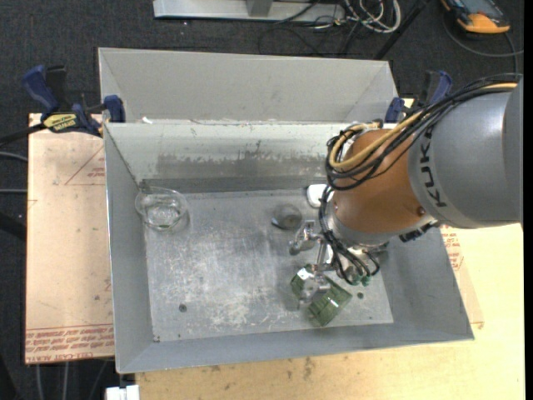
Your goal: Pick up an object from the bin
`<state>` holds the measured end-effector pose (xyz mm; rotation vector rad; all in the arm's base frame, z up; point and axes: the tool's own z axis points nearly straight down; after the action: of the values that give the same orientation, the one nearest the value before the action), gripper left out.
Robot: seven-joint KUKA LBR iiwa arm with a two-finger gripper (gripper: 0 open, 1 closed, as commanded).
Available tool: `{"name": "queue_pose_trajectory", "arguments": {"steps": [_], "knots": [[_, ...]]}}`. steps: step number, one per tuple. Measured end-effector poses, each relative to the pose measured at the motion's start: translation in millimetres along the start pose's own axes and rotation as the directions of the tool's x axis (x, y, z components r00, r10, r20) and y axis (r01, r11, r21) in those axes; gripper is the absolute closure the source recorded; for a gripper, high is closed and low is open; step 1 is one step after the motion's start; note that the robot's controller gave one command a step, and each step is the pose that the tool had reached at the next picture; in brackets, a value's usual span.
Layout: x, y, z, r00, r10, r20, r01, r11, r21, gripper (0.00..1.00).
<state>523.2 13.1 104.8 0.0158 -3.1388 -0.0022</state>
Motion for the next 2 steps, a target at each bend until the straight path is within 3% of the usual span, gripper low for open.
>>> {"name": "queue_pose_trajectory", "arguments": {"steps": [1,2], "knots": [[3.1,-21.6,-1.0,0.983,-0.181,0.001,0.181,0.983,0.000,0.00],[-8.6,-45.9,14.8,0.947,-0.320,0.004,0.320,0.947,0.002,0.00]]}}
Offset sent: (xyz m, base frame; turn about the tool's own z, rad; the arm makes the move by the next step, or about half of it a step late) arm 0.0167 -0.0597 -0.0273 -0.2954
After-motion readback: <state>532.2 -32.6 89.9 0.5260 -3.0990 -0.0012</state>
